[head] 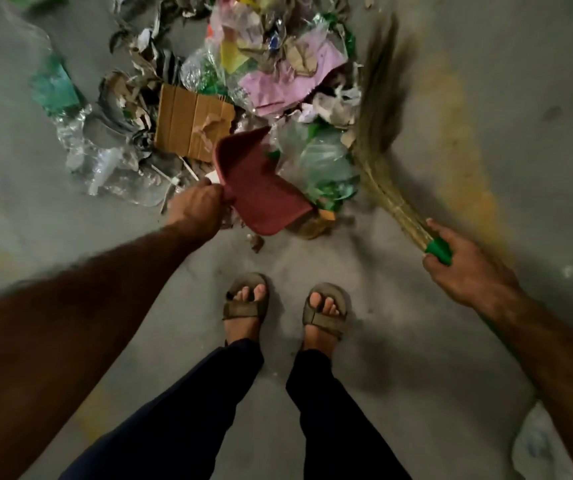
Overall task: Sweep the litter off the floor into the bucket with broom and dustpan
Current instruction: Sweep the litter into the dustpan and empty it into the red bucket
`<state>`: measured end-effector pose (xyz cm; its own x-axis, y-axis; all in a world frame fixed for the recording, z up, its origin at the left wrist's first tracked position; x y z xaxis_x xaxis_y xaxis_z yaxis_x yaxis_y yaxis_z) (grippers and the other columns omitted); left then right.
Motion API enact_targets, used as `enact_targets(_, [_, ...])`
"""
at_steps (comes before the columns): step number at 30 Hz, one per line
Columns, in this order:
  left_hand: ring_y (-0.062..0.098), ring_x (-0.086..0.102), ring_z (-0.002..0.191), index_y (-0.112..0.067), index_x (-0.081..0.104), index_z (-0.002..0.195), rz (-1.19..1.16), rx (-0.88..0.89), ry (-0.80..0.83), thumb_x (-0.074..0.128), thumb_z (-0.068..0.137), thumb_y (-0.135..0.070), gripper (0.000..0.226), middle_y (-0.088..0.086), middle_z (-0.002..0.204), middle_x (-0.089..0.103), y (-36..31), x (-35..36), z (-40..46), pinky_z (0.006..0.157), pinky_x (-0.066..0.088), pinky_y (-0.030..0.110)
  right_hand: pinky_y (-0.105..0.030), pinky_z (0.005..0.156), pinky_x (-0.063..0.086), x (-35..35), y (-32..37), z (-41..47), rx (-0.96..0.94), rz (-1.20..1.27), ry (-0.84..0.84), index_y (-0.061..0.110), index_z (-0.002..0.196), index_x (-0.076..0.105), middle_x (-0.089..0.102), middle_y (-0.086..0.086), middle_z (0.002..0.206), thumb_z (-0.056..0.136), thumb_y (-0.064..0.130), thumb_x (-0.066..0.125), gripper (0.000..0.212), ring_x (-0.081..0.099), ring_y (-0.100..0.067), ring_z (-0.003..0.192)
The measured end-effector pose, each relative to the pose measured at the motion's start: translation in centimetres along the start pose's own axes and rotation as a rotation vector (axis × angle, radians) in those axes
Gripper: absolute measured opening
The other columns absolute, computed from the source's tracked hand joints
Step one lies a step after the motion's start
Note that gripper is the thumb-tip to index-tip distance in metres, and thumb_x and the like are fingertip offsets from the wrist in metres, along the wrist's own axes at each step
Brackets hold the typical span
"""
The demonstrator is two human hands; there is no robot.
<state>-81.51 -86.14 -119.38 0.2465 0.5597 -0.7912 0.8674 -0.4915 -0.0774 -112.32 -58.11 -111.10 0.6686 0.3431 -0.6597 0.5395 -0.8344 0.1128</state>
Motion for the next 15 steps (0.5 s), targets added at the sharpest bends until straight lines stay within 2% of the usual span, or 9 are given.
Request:
enact_targets(5, [0.04, 0.056, 0.11, -0.009, 0.051, 0.118, -0.05, -0.02, 0.039, 0.054, 0.094, -0.031, 0.033, 0.017, 0.121, 0.056, -2.8, 1.1, 1.2, 0.084, 0.047, 0.047, -0.035, 0.082, 0.053, 1.8, -1.0, -3.2, -0.145, 0.012, 0.056, 0.061, 0.141, 0.024, 0.062, -0.001, 0.123, 0.088, 0.047, 0.056, 0.064, 0.063, -0.028, 0.099])
enact_targets(9, [0.039, 0.054, 0.11, -0.007, 0.047, 0.122, -0.165, -0.04, 0.04, 0.057, 0.093, -0.028, 0.037, 0.018, 0.123, 0.053, -4.1, 1.3, -0.9, 0.085, 0.043, 0.046, -0.032, 0.085, 0.051, 1.8, -0.8, -8.2, -0.169, -0.042, 0.075, 0.059, 0.145, 0.02, 0.056, 0.005, 0.129, 0.09, 0.047, 0.054, 0.066, 0.06, -0.022, 0.111])
enact_targets(13, [0.036, 0.055, 0.104, -0.01, 0.047, 0.118, -0.262, -0.029, 0.045, 0.061, 0.088, -0.031, 0.04, 0.015, 0.117, 0.054, -3.6, 0.3, -4.8, 0.086, 0.049, 0.049, -0.035, 0.08, 0.053, 1.4, -0.5, -14.5, -0.213, 0.014, 0.065, 0.06, 0.146, 0.018, 0.056, 0.01, 0.11, 0.089, 0.045, 0.056, 0.07, 0.061, -0.017, 0.1])
enact_targets(15, [0.033, 0.055, 0.103, -0.009, 0.047, 0.118, -0.31, -0.041, 0.055, 0.063, 0.088, -0.028, 0.039, 0.014, 0.115, 0.053, -3.3, -0.9, -7.5, 0.086, 0.048, 0.046, -0.031, 0.08, 0.052, 0.9, -0.8, -17.6, -0.21, 0.039, 0.074, 0.059, 0.146, 0.019, 0.055, 0.011, 0.11, 0.088, 0.043, 0.058, 0.072, 0.061, -0.015, 0.099])
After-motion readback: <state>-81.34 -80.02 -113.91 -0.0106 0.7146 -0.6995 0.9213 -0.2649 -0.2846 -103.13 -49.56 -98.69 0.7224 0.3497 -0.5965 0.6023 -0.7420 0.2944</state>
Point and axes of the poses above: each hand's wrist, its own z-axis towards the middle knuckle, its own x-axis out of the palm, y = z × x, the point moved 2 cm from there along z, towards the middle knuckle
